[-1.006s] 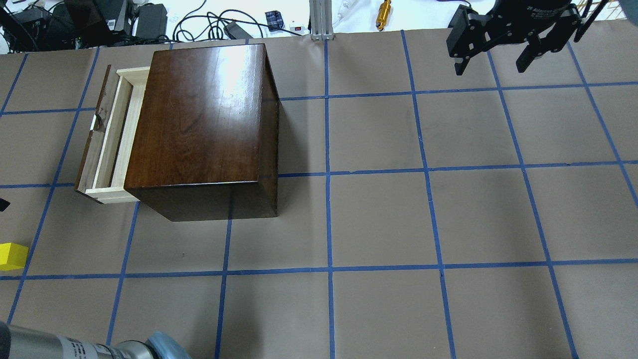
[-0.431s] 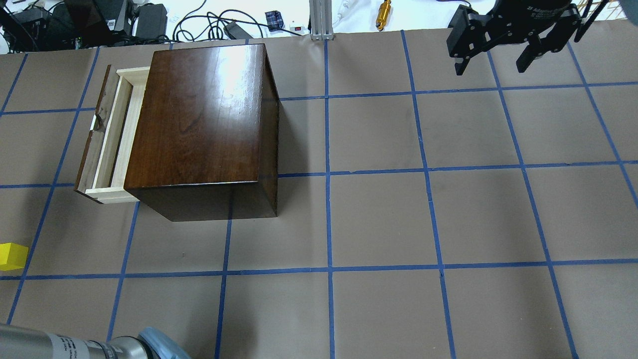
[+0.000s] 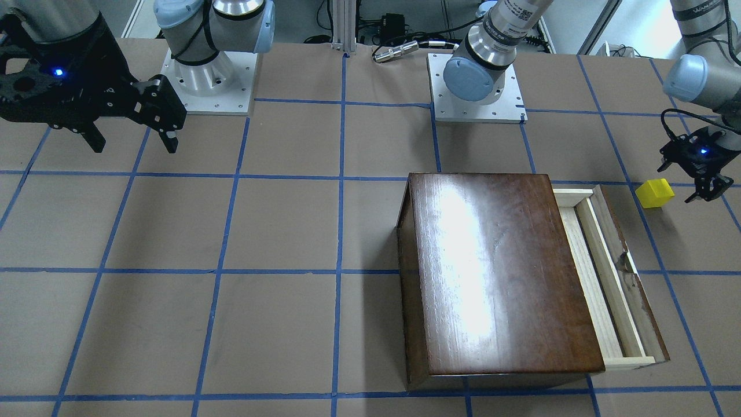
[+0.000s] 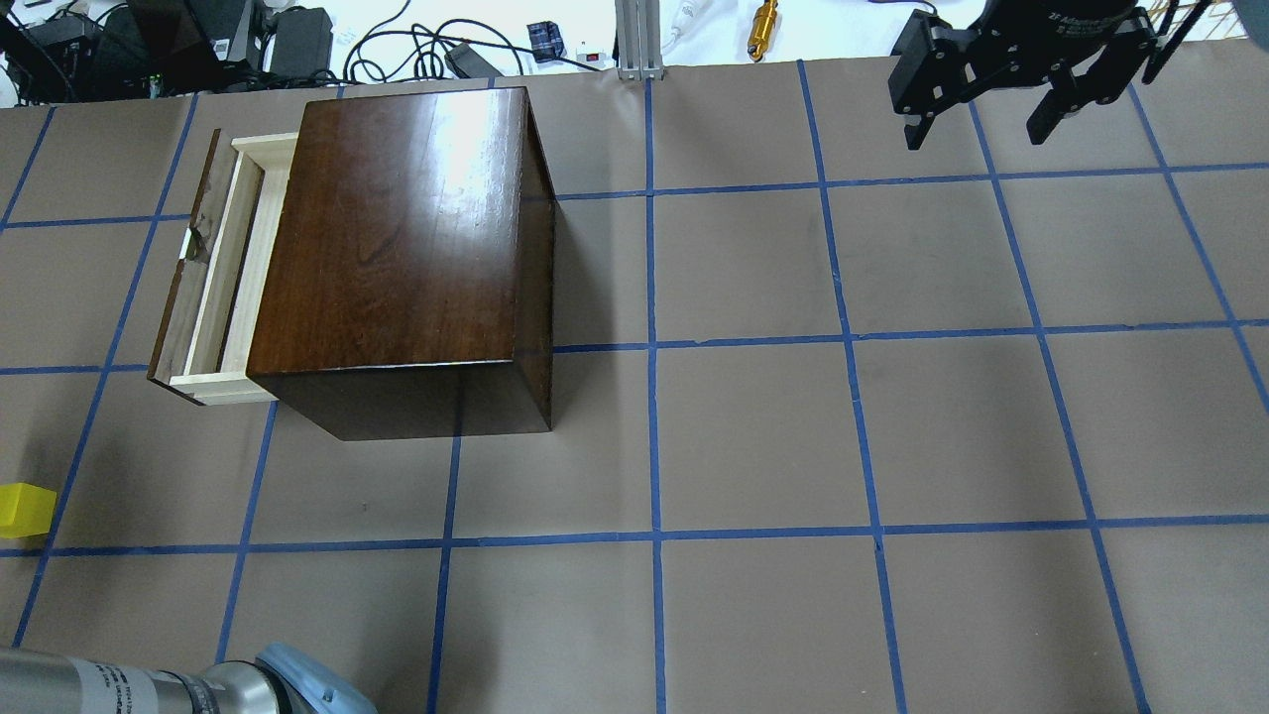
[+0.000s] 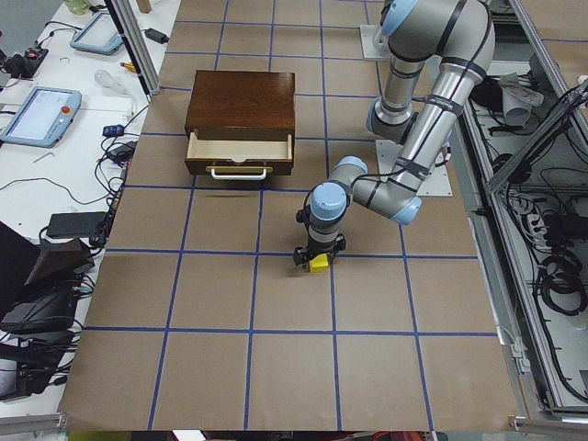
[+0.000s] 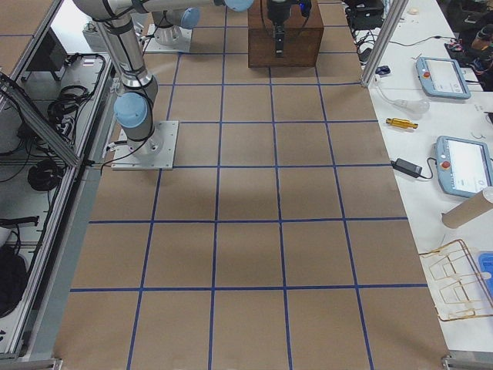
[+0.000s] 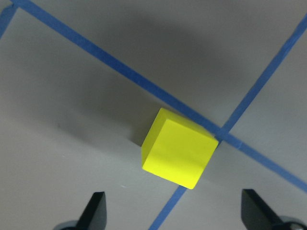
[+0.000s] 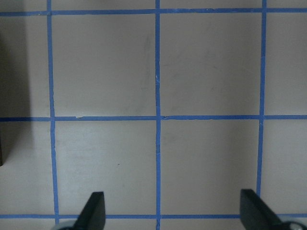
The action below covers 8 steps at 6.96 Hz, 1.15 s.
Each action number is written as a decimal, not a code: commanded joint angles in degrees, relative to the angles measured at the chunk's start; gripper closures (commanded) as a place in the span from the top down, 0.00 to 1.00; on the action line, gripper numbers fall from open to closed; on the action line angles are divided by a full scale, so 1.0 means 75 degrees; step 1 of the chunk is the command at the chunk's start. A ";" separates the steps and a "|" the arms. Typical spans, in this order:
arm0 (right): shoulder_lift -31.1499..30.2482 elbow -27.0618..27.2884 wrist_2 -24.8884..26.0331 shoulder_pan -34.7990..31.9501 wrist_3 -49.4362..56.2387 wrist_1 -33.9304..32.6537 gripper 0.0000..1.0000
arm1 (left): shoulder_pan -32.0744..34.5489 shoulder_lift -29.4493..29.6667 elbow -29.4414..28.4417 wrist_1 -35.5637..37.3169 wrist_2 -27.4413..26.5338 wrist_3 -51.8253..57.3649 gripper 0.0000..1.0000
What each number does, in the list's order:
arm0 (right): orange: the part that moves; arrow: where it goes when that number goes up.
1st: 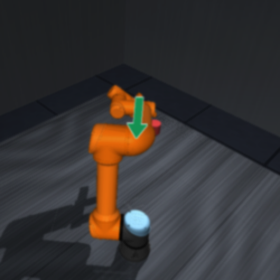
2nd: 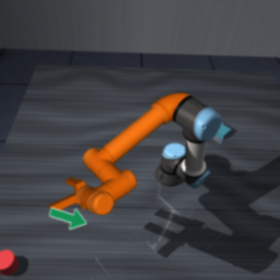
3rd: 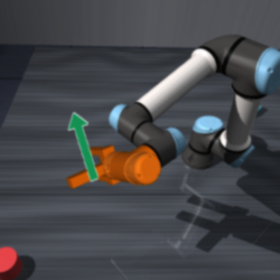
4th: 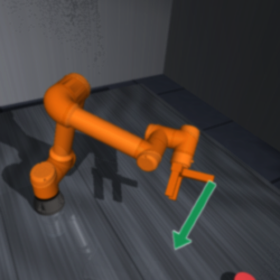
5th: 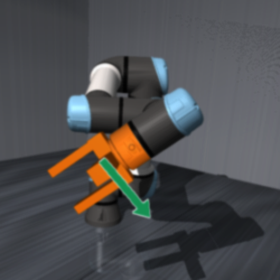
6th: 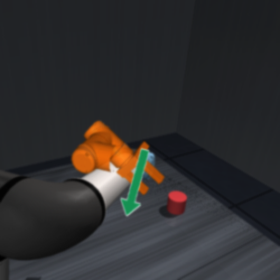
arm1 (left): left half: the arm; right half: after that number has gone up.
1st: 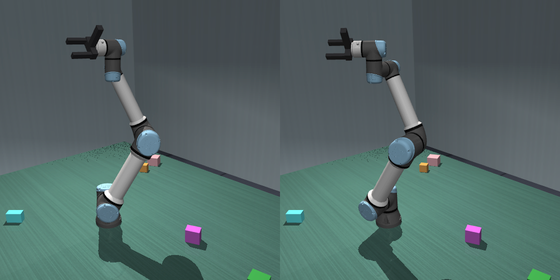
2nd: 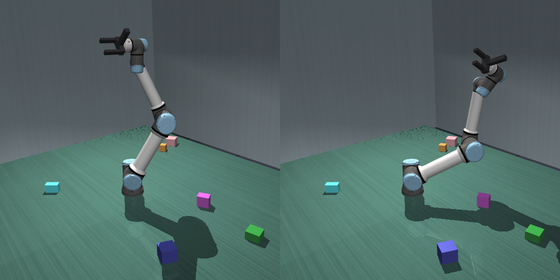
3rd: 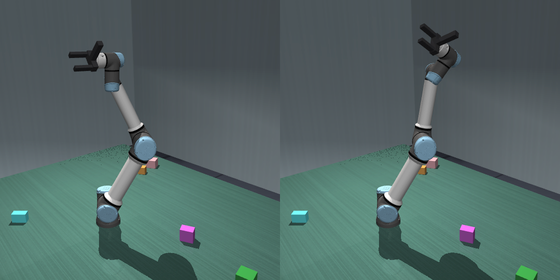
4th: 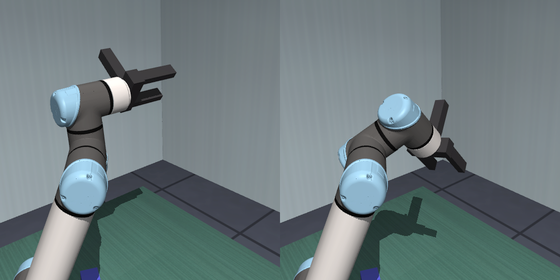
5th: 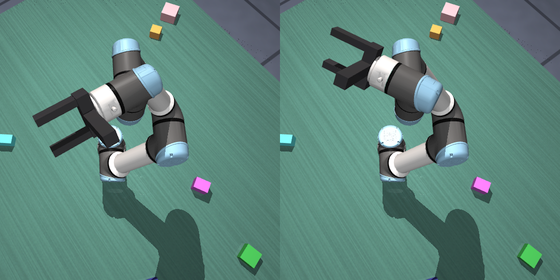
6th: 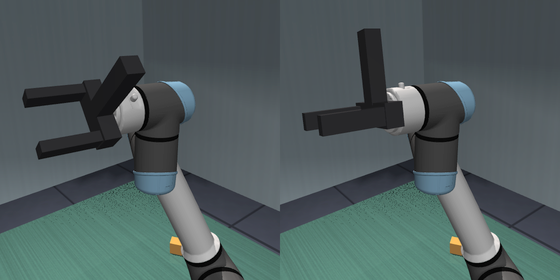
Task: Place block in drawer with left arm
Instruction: 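Grasp the yellow block with the left gripper and lift it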
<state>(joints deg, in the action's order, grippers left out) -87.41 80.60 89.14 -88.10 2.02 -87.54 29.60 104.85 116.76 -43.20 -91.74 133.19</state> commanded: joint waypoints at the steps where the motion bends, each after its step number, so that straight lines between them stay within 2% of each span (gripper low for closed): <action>1: 0.0006 0.0000 -0.0003 0.0005 0.0000 0.0000 1.00 | -0.0045 0.0187 0.0076 0.0030 0.0127 0.1162 1.00; 7: -0.0006 0.0000 0.0009 -0.0007 0.0000 0.0000 1.00 | -0.0057 0.0457 0.0065 -0.0205 0.0068 0.1484 1.00; 8: 0.0006 0.0000 -0.0003 -0.0007 0.0000 0.0000 1.00 | -0.0057 0.0515 0.0018 -0.0205 0.0068 0.1553 0.93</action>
<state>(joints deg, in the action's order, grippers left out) -87.39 80.60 89.18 -88.12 2.02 -87.54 29.18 108.14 117.14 -44.75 -91.28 144.43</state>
